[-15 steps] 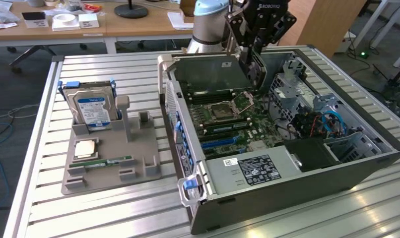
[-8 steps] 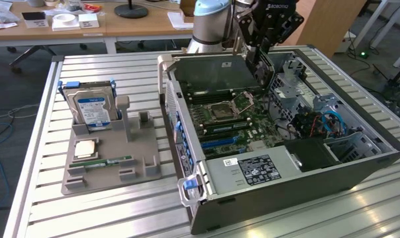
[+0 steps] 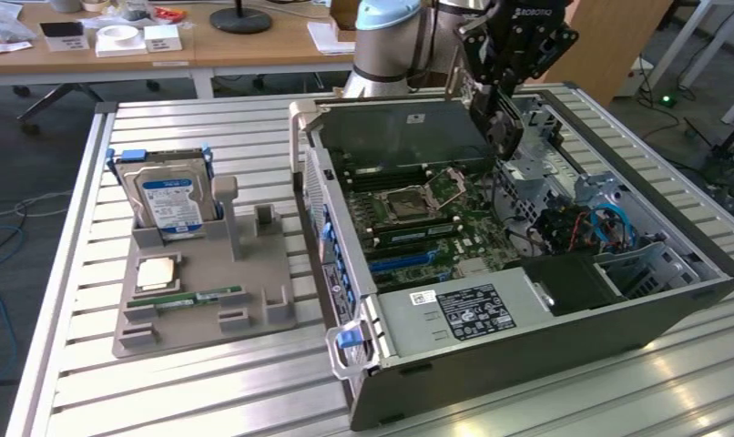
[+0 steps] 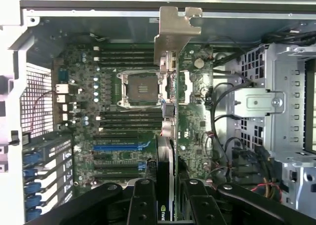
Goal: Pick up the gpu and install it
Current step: 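Pick up the gpu and move the gpu toward the slot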
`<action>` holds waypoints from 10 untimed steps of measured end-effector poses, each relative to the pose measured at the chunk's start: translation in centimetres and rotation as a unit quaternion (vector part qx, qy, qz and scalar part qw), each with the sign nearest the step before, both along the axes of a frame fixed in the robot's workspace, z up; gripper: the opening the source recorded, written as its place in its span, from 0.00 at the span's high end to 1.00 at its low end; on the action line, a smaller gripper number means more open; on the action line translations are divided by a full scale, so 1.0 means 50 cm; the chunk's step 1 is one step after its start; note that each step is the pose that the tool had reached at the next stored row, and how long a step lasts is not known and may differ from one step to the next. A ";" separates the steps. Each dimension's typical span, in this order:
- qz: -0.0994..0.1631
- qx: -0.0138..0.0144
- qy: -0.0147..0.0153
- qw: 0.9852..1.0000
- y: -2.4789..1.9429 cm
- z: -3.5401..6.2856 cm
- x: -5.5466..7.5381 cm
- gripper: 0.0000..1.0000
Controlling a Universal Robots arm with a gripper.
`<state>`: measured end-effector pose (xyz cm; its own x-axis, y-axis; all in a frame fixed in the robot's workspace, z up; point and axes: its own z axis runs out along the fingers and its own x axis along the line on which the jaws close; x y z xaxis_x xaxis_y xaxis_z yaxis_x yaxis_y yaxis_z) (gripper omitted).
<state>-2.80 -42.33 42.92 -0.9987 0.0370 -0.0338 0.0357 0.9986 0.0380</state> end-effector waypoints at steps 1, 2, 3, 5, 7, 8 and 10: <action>0.000 0.000 0.000 1.000 0.0000 0.000 0.006 0.74; 0.000 0.000 0.000 1.000 0.0001 0.000 0.012 0.74; 0.000 0.000 0.000 1.000 0.0001 0.000 0.018 0.74; 0.000 0.000 0.000 1.000 0.0002 0.000 0.031 0.74; 0.000 0.000 0.000 1.000 0.0003 0.000 0.043 0.74; 0.000 0.000 0.000 1.000 0.0003 0.000 0.049 0.74; 0.000 0.000 0.000 1.000 0.0004 0.000 0.062 0.74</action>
<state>0.32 -42.31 42.91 -0.9987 0.0371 -0.0338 0.0358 0.9986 0.0380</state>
